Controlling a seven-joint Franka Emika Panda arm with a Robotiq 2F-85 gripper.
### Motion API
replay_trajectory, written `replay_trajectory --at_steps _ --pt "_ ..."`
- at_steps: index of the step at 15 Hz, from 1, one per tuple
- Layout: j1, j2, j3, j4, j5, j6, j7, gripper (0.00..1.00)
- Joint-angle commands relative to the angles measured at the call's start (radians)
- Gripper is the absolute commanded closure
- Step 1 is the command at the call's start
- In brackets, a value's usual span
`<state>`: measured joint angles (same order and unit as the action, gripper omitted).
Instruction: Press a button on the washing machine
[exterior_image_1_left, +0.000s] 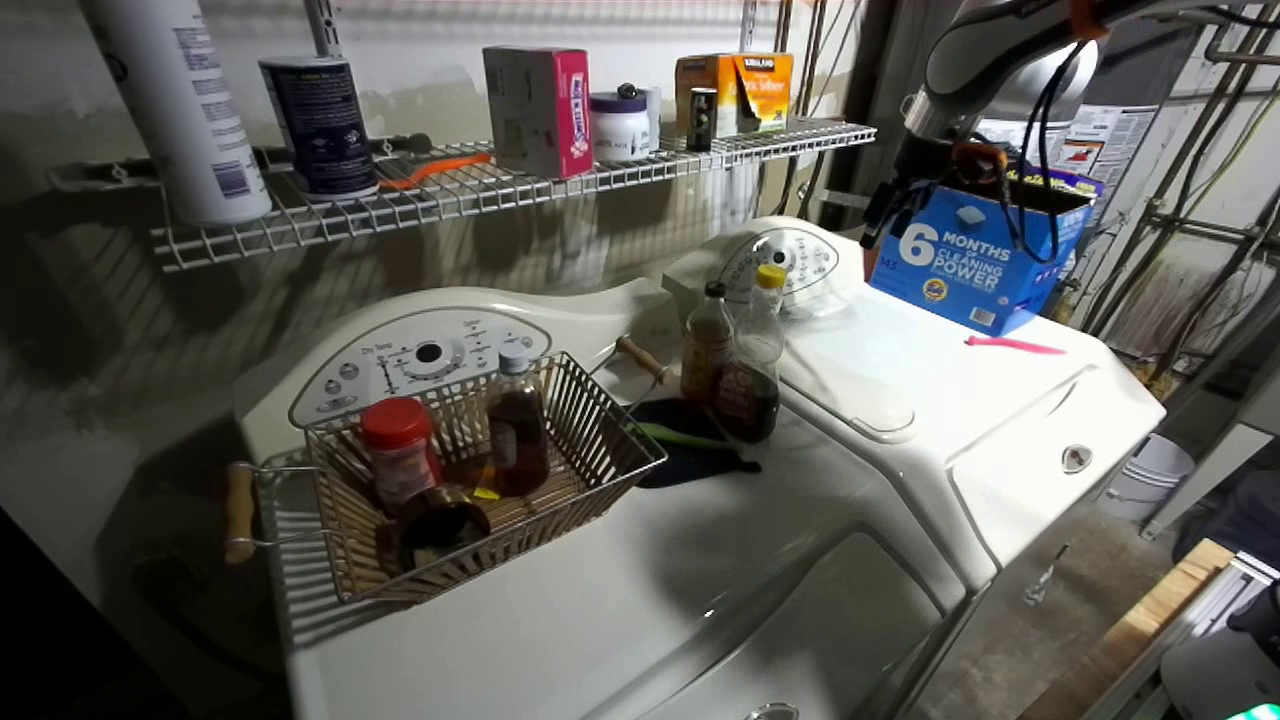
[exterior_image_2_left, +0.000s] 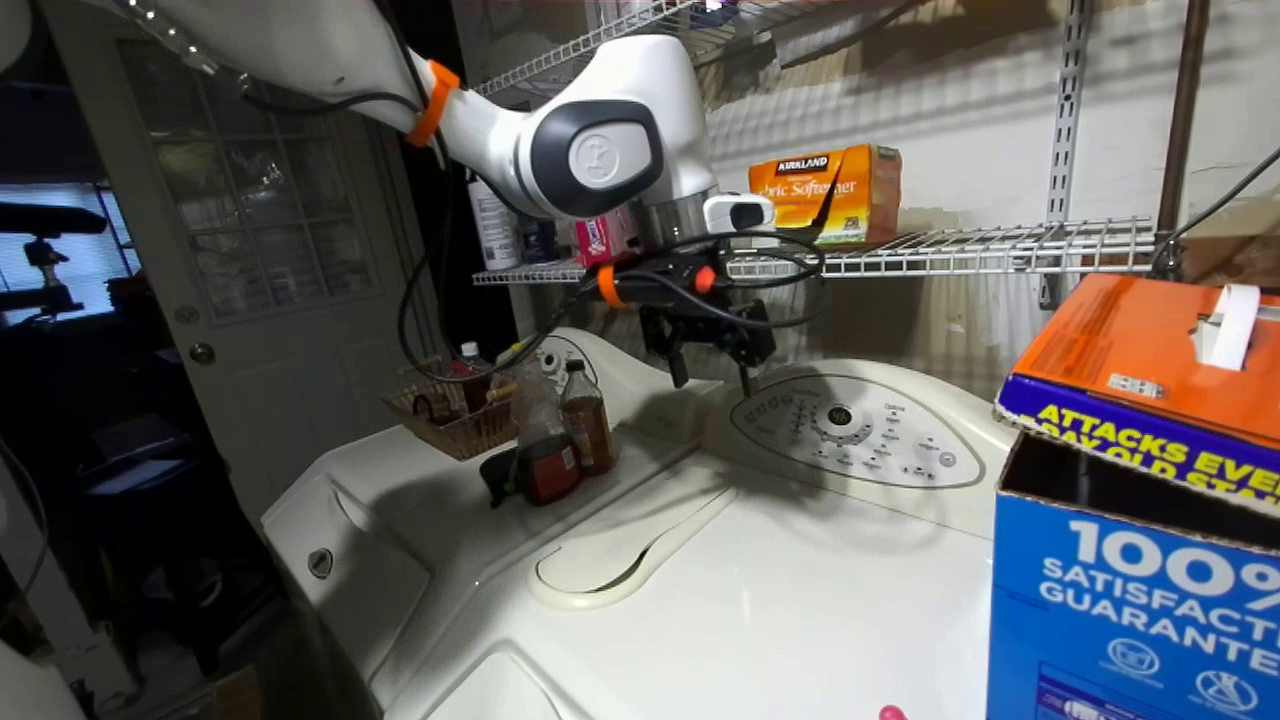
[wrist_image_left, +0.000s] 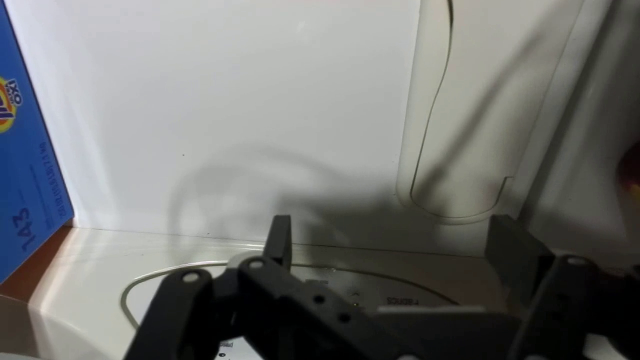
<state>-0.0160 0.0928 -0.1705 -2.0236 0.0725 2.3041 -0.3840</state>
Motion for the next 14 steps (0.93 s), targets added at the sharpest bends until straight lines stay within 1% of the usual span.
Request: replay_trajectory --at_steps 1,5,6,8,14 --pt "-0.053 0.121 0.034 0.115 -0.004 0.023 0.021 0.0" --pt "-0.077 0.213 0.053 0.189 -0.002 0.059 0.078 0.0" --pt "-0.083 0.152 0.059 0.122 -0.013 0.048 0.05 0.0" --pt "-0.089 0.168 0.066 0.13 -0.013 0.05 0.052 0.0" --pt "-0.091 0.162 0.068 0.13 -0.013 0.05 0.052 0.0"
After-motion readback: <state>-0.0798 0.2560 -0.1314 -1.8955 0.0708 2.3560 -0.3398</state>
